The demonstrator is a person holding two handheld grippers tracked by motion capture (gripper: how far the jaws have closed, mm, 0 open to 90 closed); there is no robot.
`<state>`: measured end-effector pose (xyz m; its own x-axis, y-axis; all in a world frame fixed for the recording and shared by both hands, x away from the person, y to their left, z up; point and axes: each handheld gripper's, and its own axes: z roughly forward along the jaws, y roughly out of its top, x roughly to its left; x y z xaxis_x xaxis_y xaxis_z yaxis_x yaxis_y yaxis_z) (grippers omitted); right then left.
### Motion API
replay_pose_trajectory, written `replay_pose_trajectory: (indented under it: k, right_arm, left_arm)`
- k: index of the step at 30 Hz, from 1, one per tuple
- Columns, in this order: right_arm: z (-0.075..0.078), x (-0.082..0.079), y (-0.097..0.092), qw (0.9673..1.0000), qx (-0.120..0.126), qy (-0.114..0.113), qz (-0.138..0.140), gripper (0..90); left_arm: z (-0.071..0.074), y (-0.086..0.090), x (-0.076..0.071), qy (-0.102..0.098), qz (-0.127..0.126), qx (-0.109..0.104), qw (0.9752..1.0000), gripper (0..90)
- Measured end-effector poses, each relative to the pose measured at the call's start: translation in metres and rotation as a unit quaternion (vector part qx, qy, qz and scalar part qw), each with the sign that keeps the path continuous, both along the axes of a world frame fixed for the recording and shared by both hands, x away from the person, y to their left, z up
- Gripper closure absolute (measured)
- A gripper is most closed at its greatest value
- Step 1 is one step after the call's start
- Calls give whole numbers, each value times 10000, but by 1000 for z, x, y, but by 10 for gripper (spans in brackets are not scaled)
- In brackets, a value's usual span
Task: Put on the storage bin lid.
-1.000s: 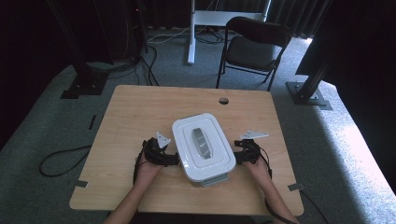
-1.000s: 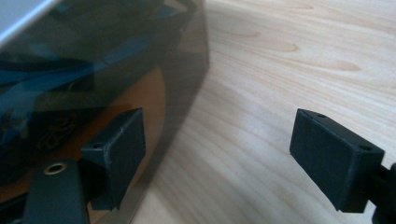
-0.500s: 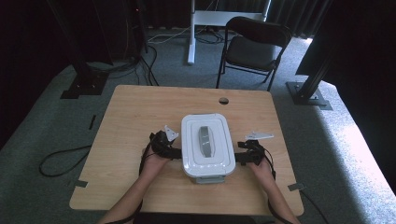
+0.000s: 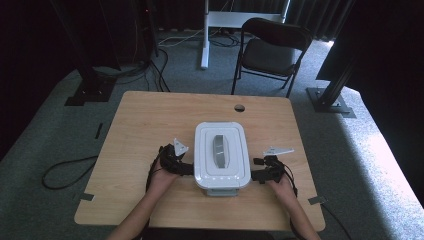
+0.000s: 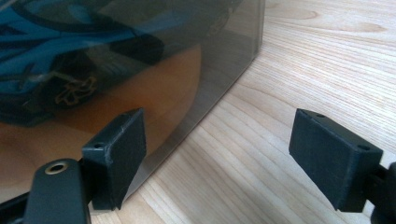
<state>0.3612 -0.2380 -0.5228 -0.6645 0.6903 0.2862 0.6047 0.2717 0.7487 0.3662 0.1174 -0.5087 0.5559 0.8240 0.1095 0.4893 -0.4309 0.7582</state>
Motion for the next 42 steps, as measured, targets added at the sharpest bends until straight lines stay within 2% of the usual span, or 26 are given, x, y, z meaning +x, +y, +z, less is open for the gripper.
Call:
replay_pose_trajectory:
  k: [4,6,8,11,19,20,23,26,28,29,30,32,36,42]
  right_arm:
    - [4,0,6,9998,-155,-59,53,183]
    - [6,2,11,9997,-195,-106,90,184]
    - [8,5,12,9996,-235,-162,37,184]
    - [12,12,11,9998,-87,-186,-66,201]
    - [11,27,8,9999,-86,-92,-45,200]
    - [9,29,8,9998,-144,-95,-53,195]
    - [8,29,7,9996,-195,-199,-83,151]
    - [8,26,6,9986,-246,-421,-195,139]
    - [9,23,4,9975,-279,-565,-323,138]
    - [9,23,4,9975,-279,-565,-323,138]
    - [10,22,3,9971,-256,-622,-363,138]
    - [11,18,1,9954,-268,-747,-529,138]
    - [9,15,-3,9948,-237,-765,-622,138]
    - [2,13,-6,9953,-293,-664,-646,138]
  left_arm:
    - [2,0,3,-80,99,147,9998,12]
    - [2,2,5,-98,58,125,9999,18]
    - [1,3,7,-31,13,50,10000,18]
    - [1,2,9,-66,0,50,10000,18]
    - [-1,3,10,-48,88,-33,9999,18]
    - [-1,3,10,-61,87,-35,9999,18]
    - [-1,4,10,-35,43,-34,10000,17]
    - [-2,7,9,-66,-24,-66,10000,16]
    - [-3,13,10,-58,48,-70,9999,16]
    - [-3,13,10,-58,48,-70,9999,16]
    - [-5,19,10,-45,113,-179,9998,16]
    - [-6,23,9,-41,165,-224,9996,16]
    - [-7,29,7,-69,129,-253,9996,16]
    - [-8,33,5,-58,122,-264,9996,16]
